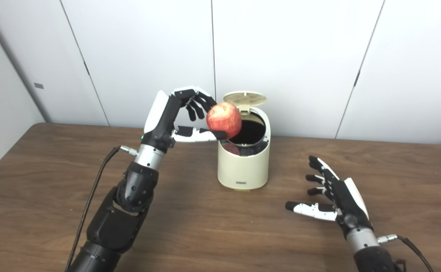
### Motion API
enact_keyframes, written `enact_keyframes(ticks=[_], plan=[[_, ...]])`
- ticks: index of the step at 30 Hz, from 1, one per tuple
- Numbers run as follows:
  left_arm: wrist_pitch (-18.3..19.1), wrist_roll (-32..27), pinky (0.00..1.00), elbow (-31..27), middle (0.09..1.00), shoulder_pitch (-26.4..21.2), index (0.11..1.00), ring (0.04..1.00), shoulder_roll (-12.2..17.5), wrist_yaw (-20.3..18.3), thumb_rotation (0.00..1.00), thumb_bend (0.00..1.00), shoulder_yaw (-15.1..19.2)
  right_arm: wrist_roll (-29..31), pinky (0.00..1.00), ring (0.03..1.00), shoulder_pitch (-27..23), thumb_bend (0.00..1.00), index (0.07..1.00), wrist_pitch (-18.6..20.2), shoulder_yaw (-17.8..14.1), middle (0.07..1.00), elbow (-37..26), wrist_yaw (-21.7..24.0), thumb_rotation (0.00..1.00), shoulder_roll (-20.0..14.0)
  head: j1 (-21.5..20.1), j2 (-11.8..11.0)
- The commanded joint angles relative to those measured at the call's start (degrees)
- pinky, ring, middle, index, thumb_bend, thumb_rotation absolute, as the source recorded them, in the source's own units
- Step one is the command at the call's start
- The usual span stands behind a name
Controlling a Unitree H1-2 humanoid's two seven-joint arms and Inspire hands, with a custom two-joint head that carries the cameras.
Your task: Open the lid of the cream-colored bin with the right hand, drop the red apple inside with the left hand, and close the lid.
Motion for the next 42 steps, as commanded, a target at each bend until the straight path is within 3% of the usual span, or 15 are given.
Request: enact_keyframes(ticks=[1, 11, 19, 32, 35, 37, 38, 39, 42], plan=[[-2.4, 0.8, 0.25, 0.3, 0.465, -3.5, 0.489, 0.355, -0.1, 2.0, 0.00, 0.53, -0.1, 0.0, 0.64, 0.812, -1.6, 0.72, 0.913, -2.1, -0.4, 0.912, -1.6, -1.3, 0.21, -0.2, 0.0, 0.0], [-6.4, 2.5, 0.26, 7.5, 0.471, -5.9, 0.486, 0.360, -0.6, 5.3, 0.00, 0.53, -1.1, 0.4, 0.64, 0.813, -1.4, 0.72, 0.918, -2.3, -0.6, 0.915, -1.7, -1.7, 0.21, 0.0, -1.0, 0.0], [-10.2, 3.4, 0.26, 16.9, 0.450, -9.0, 0.496, 0.351, -1.9, 11.9, 0.00, 0.53, -2.6, 0.7, 0.64, 0.803, -1.3, 0.74, 0.920, -3.0, -0.9, 0.908, -0.9, -2.0, 0.24, -0.1, -1.4, 0.0], [-10.3, 3.5, 0.28, 25.3, 0.460, -12.5, 0.491, 0.371, -2.4, 17.0, 0.00, 0.53, -6.8, 0.1, 0.63, 0.798, -1.5, 0.74, 0.911, -2.6, -0.3, 0.905, -1.3, -2.8, 0.23, 0.0, -2.3, 0.0], [-8.7, 4.5, 0.27, 26.5, 0.461, -12.9, 0.497, 0.376, -1.9, 15.1, 0.00, 0.53, -7.6, 0.2, 0.64, 0.797, -1.4, 0.73, 0.913, -3.1, -0.3, 0.905, -1.2, -2.9, 0.23, -0.1, -2.4, -0.1], [-5.6, 5.9, 0.32, 25.8, 0.471, -12.7, 0.511, 0.444, -1.1, 12.4, 0.00, 0.52, -8.7, 0.1, 0.64, 0.796, -1.3, 0.73, 0.914, -3.3, -0.3, 0.905, -0.9, -3.0, 0.22, -0.2, -2.4, -0.1], [-4.2, 6.6, 0.41, 25.4, 0.549, -12.4, 0.591, 0.524, -0.8, 11.5, 0.10, 0.74, -9.2, 0.0, 0.65, 0.797, -1.2, 0.73, 0.914, -3.2, -0.3, 0.903, -0.9, -3.0, 0.23, -0.3, -2.4, -0.1], [-2.9, 7.2, 0.48, 24.8, 0.616, -12.1, 0.663, 0.590, -0.5, 11.0, 0.16, 0.89, -9.7, 0.0, 0.66, 0.800, -1.2, 0.74, 0.914, -3.3, -0.4, 0.903, -0.9, -3.0, 0.23, -0.3, -2.4, -0.1], [-0.8, 8.3, 0.51, 23.6, 0.694, -11.4, 0.744, 0.645, 0.1, 11.2, 0.24, 0.99, -10.4, 0.7, 0.66, 0.804, -1.3, 0.73, 0.917, -3.9, -0.5, 0.907, -0.4, -2.8, 0.22, -0.4, -2.3, -0.2]])
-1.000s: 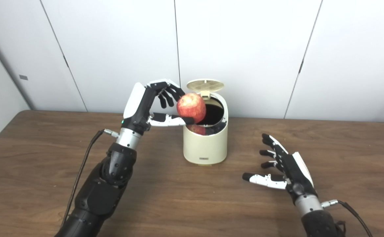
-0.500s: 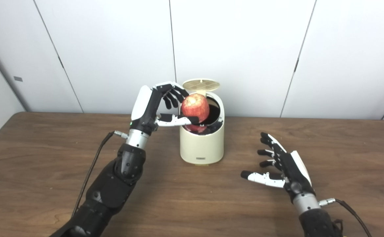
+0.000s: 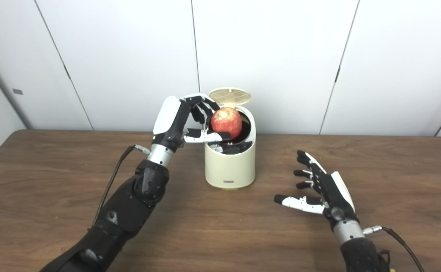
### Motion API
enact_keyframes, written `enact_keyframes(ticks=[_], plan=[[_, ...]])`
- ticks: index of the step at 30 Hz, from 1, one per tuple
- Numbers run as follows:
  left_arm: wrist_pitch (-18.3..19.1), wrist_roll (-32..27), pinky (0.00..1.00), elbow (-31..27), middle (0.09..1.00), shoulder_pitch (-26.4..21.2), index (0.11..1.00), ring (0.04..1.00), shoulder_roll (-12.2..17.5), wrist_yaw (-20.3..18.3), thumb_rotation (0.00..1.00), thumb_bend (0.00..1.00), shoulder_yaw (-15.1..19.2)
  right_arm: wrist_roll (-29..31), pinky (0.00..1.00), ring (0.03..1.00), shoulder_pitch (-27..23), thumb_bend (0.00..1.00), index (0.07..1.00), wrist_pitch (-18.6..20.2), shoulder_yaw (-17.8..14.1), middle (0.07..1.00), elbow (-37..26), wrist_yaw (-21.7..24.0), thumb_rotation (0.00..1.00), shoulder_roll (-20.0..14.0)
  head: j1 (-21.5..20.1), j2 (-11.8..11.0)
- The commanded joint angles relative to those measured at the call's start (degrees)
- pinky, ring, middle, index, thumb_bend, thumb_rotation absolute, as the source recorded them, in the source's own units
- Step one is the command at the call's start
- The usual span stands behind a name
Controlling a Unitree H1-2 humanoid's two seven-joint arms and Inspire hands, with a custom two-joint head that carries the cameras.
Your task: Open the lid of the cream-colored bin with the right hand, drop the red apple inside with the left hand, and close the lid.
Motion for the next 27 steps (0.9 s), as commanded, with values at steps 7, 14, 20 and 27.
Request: enact_keyframes(ticks=[7, 14, 20, 27], plan=[[2.5, 0.6, 0.55, -2.7, 0.711, 0.1, 0.758, 0.672, 1.1, -2.3, 0.24, 0.97, -0.2, 0.1, 0.61, 0.786, -1.7, 0.75, 0.909, -3.7, 0.2, 0.911, -0.6, -0.4, 0.21, -0.5, 0.3, -0.1], [1.3, 0.2, 0.52, -4.1, 0.693, 1.1, 0.739, 0.645, 1.6, -2.2, 0.22, 0.97, 0.7, -0.4, 0.62, 0.784, -1.8, 0.75, 0.904, -4.2, 0.6, 0.905, -0.5, -0.7, 0.21, -0.4, 0.9, 0.0], [0.7, 0.0, 0.51, -5.3, 0.676, 1.8, 0.724, 0.617, 1.6, -2.0, 0.21, 0.97, 1.4, -0.8, 0.63, 0.779, -1.8, 0.75, 0.905, -4.9, 1.0, 0.908, -0.1, -0.6, 0.24, -0.6, 1.0, -0.1], [-6.1, -1.9, 0.38, -4.8, 0.571, 2.5, 0.579, 0.496, 0.5, 3.8, 0.09, 0.76, 4.2, -1.0, 0.61, 0.778, -1.4, 0.74, 0.908, -3.8, 1.0, 0.918, -0.8, -0.3, 0.23, -0.5, 1.4, -0.1]])
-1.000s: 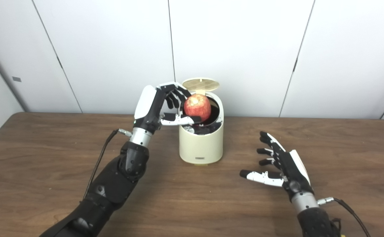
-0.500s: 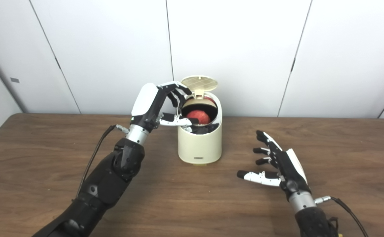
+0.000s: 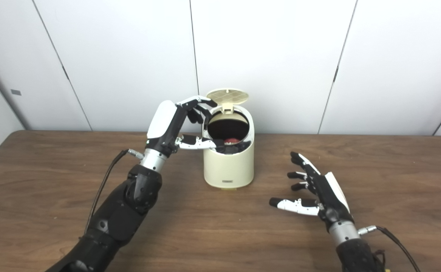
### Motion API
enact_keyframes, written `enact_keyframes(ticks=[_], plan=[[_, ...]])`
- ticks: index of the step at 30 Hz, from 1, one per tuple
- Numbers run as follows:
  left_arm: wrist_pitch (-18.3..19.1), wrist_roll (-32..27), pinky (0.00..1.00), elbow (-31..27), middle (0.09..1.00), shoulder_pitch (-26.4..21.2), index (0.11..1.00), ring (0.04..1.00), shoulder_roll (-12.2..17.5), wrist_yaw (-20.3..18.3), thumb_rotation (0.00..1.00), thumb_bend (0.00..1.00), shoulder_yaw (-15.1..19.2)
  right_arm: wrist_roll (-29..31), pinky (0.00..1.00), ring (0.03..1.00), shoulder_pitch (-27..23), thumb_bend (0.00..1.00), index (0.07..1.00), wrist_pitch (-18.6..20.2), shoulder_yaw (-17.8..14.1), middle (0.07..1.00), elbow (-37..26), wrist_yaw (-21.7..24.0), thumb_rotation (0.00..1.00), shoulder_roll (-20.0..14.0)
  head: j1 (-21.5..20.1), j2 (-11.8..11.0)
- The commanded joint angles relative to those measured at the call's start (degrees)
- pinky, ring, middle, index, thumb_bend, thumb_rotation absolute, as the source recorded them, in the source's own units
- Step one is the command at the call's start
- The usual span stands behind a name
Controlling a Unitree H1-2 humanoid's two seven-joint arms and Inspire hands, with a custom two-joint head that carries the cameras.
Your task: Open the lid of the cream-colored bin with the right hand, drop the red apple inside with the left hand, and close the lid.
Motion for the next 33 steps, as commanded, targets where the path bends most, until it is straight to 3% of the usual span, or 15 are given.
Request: enact_keyframes(ticks=[1, 4, 10, 13, 16, 22, 27, 29, 33], plan=[[-2.9, -1.3, 0.35, -0.5, 0.543, -1.9, 0.538, 0.473, 0.2, 3.5, 0.06, 0.64, 1.3, 0.1, 0.62, 0.778, -1.4, 0.73, 0.908, -1.1, -0.2, 0.918, -2.3, -0.3, 0.23, -0.5, 0.2, 0.0], [-3.4, -2.7, 0.31, -1.4, 0.485, -1.7, 0.507, 0.428, 0.8, 7.4, 0.01, 0.54, 0.8, 0.3, 0.63, 0.782, -1.4, 0.73, 0.911, -0.7, -0.2, 0.919, -2.4, -0.1, 0.22, -0.5, 0.4, -0.1], [-3.4, -6.1, 0.29, -3.1, 0.468, -1.3, 0.506, 0.396, 2.6, 13.6, 0.00, 0.52, -1.4, 1.4, 0.64, 0.785, -1.5, 0.72, 0.908, -1.2, -0.3, 0.912, -2.3, 0.6, 0.18, -0.7, 0.7, -0.2], [-3.4, -8.4, 0.30, -4.3, 0.468, -0.7, 0.506, 0.404, 3.5, 14.5, 0.00, 0.52, -2.2, 1.3, 0.63, 0.779, -1.6, 0.72, 0.907, -0.8, -0.1, 0.907, -2.6, 0.7, 0.18, -0.7, 0.8, -0.2], [-3.4, -13.4, 0.33, -6.5, 0.477, 0.5, 0.502, 0.440, 4.4, 11.8, 0.00, 0.52, -2.5, 1.2, 0.64, 0.774, -1.7, 0.72, 0.908, -1.1, 0.0, 0.907, -2.5, 0.6, 0.18, -0.8, 0.9, -0.2], [-3.2, -24.0, 0.38, -13.0, 0.493, 5.8, 0.497, 0.505, 4.2, 0.2, 0.00, 0.52, 1.8, 1.5, 0.64, 0.780, -2.0, 0.71, 0.909, -1.6, -0.2, 0.912, -2.5, 0.7, 0.19, -1.1, 1.2, -0.2], [6.1, -33.9, 0.42, -20.8, 0.494, 11.8, 0.503, 0.550, 3.6, -10.7, 0.00, 0.52, 6.0, 1.1, 0.67, 0.792, -3.0, 0.73, 0.905, -1.5, -0.3, 0.903, -2.2, 0.5, 0.22, -1.2, 1.4, -0.3], [9.2, -35.3, 0.42, -22.6, 0.597, 13.6, 0.499, 0.560, 3.3, -13.0, 0.05, 0.51, 7.4, 0.8, 0.68, 0.787, -3.5, 0.74, 0.900, -2.8, -0.2, 0.895, -1.7, 0.2, 0.20, -1.4, 1.6, -0.4], [11.5, -35.9, 0.44, -23.7, 0.653, 16.8, 0.497, 0.566, 2.8, -16.0, 0.06, 0.51, 9.6, 0.4, 0.69, 0.775, -4.2, 0.75, 0.895, -3.7, -0.1, 0.887, -1.2, 0.1, 0.21, -1.6, 1.8, -0.3]])
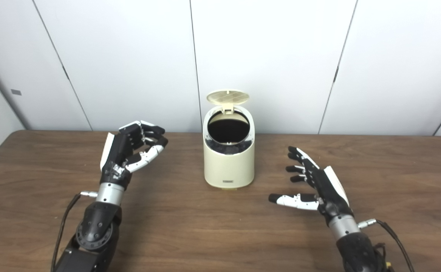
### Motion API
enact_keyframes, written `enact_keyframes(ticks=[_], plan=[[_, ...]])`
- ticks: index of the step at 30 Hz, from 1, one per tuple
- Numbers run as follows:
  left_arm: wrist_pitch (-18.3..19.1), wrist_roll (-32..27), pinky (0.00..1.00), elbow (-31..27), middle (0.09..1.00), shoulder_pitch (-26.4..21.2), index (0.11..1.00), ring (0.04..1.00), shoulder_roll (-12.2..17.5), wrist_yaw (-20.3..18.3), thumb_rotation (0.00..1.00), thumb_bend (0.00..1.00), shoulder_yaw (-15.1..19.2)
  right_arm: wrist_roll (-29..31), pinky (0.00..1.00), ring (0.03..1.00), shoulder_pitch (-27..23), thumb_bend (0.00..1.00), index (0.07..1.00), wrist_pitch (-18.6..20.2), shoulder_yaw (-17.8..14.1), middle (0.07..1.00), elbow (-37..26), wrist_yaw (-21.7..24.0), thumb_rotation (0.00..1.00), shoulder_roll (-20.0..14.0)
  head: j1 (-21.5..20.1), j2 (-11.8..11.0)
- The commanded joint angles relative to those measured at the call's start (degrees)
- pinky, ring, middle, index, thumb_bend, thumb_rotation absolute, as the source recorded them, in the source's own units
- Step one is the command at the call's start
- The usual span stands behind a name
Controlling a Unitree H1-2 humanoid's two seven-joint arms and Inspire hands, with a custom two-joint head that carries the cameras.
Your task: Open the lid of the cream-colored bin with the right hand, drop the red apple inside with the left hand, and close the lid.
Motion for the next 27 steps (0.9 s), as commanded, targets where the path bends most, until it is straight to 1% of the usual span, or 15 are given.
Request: enact_keyframes(ticks=[1, 4, 7, 9, 11, 13, 14, 17, 19, 21, 22, 24, 25, 26, 27], plan=[[-0.4, -0.6, 0.45, -2.1, 0.654, -0.8, 0.497, 0.568, -0.1, -1.6, 0.06, 0.51, 1.4, -0.2, 0.69, 0.773, -2.4, 0.75, 0.895, -2.7, -0.3, 0.884, -1.2, -0.6, 0.20, -1.1, 0.1, 0.0], [-0.4, 0.0, 0.46, -2.2, 0.655, 0.4, 0.497, 0.570, -0.6, -2.5, 0.06, 0.51, 2.8, -0.2, 0.69, 0.772, -2.5, 0.76, 0.896, -2.1, -0.3, 0.884, -1.5, -0.3, 0.21, -1.2, 0.2, 0.2], [0.7, -1.8, 0.47, -2.6, 0.661, 1.5, 0.497, 0.574, -1.2, -4.2, 0.06, 0.51, 4.1, 0.1, 0.69, 0.777, -2.4, 0.75, 0.897, -1.7, -0.4, 0.886, -1.7, -0.2, 0.21, -1.0, 0.3, 0.2], [1.2, -2.4, 0.49, -2.4, 0.666, 2.2, 0.497, 0.580, -1.5, -5.2, 0.06, 0.51, 4.8, 0.3, 0.69, 0.784, -2.5, 0.75, 0.899, -2.4, -0.5, 0.889, -0.9, -0.3, 0.21, -1.0, 0.3, 0.0], [1.5, -1.9, 0.50, -2.0, 0.670, 2.7, 0.497, 0.589, -1.6, -5.7, 0.06, 0.51, 5.1, 0.6, 0.68, 0.788, -2.7, 0.74, 0.895, -4.0, -0.7, 0.887, 0.0, -0.7, 0.25, -1.0, 0.3, -0.1], [1.1, -1.5, 0.52, -1.1, 0.668, 3.0, 0.498, 0.594, -1.7, -6.2, 0.06, 0.51, 5.4, 1.3, 0.68, 0.794, -3.0, 0.74, 0.887, -5.2, -1.0, 0.883, 0.9, -0.9, 0.32, -0.8, 0.3, -0.3], [0.5, -1.2, 0.52, -0.3, 0.667, 3.0, 0.498, 0.594, -1.6, -6.5, 0.06, 0.51, 5.4, 1.6, 0.68, 0.795, -3.4, 0.74, 0.886, -5.6, -1.2, 0.882, 1.1, -0.8, 0.33, -0.7, 0.3, -0.4], [-0.9, -1.2, 0.51, 1.7, 0.646, 3.2, 0.497, 0.576, -1.4, -7.4, 0.06, 0.50, 5.7, 1.8, 0.68, 0.800, -4.6, 0.70, 0.881, -6.2, -1.2, 0.880, 0.8, -0.5, 0.36, -0.9, -0.1, -0.6], [-2.0, -1.7, 0.50, 3.2, 0.637, 3.3, 0.497, 0.569, -1.2, -8.5, 0.05, 0.50, 5.8, 1.4, 0.68, 0.802, -5.9, 0.69, 0.876, -6.8, -1.1, 0.874, 1.1, -0.6, 0.36, -1.2, -0.5, -0.8], [-3.6, -1.7, 0.49, 5.0, 0.629, 3.5, 0.497, 0.565, -0.9, -9.6, 0.05, 0.50, 5.9, 1.5, 0.72, 0.827, -8.2, 0.68, 0.871, -7.9, -0.9, 0.868, 2.0, -0.1, 0.35, -1.8, -1.3, -1.1], [-4.4, -1.6, 0.49, 5.7, 0.621, 3.7, 0.497, 0.561, -0.8, -10.0, 0.05, 0.50, 5.9, 1.1, 0.73, 0.842, -9.6, 0.69, 0.872, -7.8, -0.8, 0.873, 2.2, 0.0, 0.38, -2.1, -1.3, -1.1], [-5.5, -1.3, 0.48, 7.1, 0.609, 4.0, 0.497, 0.557, -0.7, -10.4, 0.05, 0.50, 6.0, 0.2, 0.67, 0.832, -12.3, 0.72, 0.853, -6.5, -0.1, 0.919, 2.1, 0.7, 0.43, -2.8, -2.1, -1.5], [-5.8, -1.4, 0.48, 7.6, 0.604, 4.1, 0.496, 0.551, -0.8, -10.6, 0.05, 0.50, 6.2, -0.6, 0.67, 0.836, -13.7, 0.73, 0.849, -5.5, 0.4, 0.937, 1.7, 1.1, 0.47, -3.2, -2.2, -1.6], [-6.3, -1.5, 0.47, 8.3, 0.601, 4.2, 0.496, 0.547, -0.8, -10.8, 0.05, 0.50, 6.3, -1.1, 0.67, 0.834, -15.1, 0.73, 0.840, -4.6, 0.7, 0.921, 1.4, 1.4, 0.50, -3.5, -2.5, -1.9], [-6.7, -1.5, 0.47, 8.8, 0.599, 4.4, 0.496, 0.544, -0.8, -10.9, 0.05, 0.50, 6.4, -1.6, 0.69, 0.834, -16.4, 0.73, 0.832, -4.0, 1.0, 0.901, 1.3, 1.7, 0.51, -3.8, -2.6, -2.1]])
